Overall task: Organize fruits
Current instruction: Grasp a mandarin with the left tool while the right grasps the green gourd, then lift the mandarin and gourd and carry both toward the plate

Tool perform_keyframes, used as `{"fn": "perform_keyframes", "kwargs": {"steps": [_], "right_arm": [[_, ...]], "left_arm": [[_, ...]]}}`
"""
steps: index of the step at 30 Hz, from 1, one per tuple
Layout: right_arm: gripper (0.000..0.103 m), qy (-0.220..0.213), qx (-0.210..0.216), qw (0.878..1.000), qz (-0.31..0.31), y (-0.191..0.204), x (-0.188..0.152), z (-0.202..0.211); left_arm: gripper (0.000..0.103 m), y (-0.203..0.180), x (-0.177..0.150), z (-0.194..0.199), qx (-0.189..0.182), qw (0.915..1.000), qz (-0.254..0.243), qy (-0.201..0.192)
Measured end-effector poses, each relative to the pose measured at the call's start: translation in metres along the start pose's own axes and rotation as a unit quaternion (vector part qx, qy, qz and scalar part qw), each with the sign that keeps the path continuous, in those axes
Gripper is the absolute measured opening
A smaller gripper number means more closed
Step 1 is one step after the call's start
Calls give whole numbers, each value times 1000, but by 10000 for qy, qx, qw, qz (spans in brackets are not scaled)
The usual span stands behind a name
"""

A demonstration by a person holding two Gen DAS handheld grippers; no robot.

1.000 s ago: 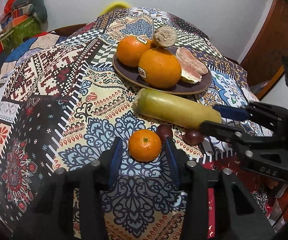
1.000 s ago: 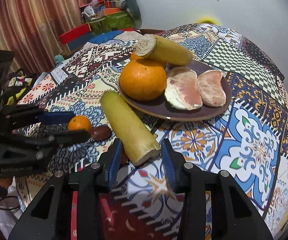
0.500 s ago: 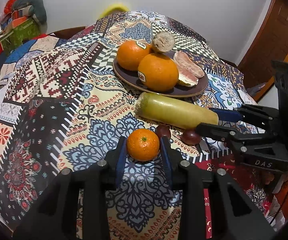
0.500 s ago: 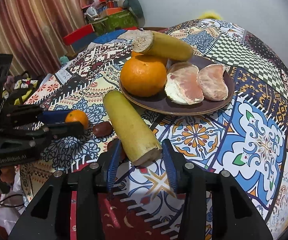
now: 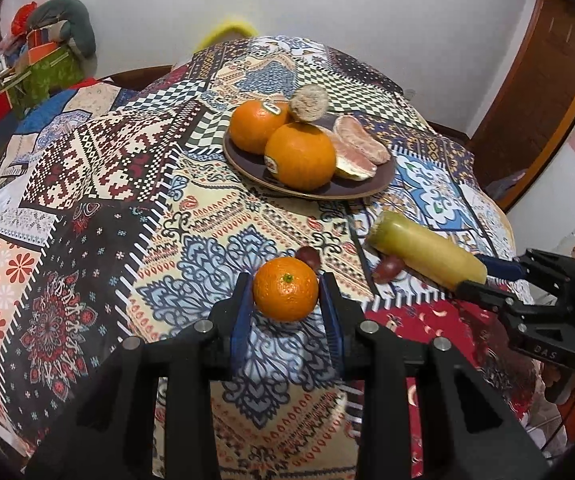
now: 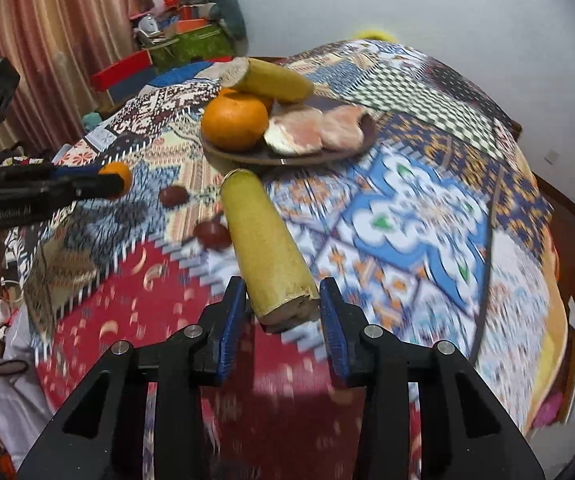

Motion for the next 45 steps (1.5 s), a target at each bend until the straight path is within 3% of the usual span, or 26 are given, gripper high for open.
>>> {"fn": "perform_keyframes", "kwargs": {"steps": [4,9,24,34,45], "right_arm": [[33,93,-30,9999,56,4,-8,12],[33,-212,-146,9996,144,4,8,19],[38,57,6,10000,-19,-1,21,-34],[34,-198,-73,9996,-171,-5,30,-28],[33,-725,-123,9963,-445,-20,70,-18]], "left_arm": [[33,-7,-3,7,-59,10000,-55,-28],[33,-11,-4,10,-98,9999,-51,-46],[33,0,-3,9,-32,9999,87,-44],[33,5,12,1,-3,9999,103,-122],[33,6,49,-11,45,9992,-14,-400]]}}
Point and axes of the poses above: each gripper's, at about its wrist camera, not at the fingertips, and z roughly against the way its jaws point, y to its left, x to its top, the point moved 9 cm from there along -z, roughly the way its jaws point, and after that the axes turned 9 degrees about -y, right-handed, at the moved point
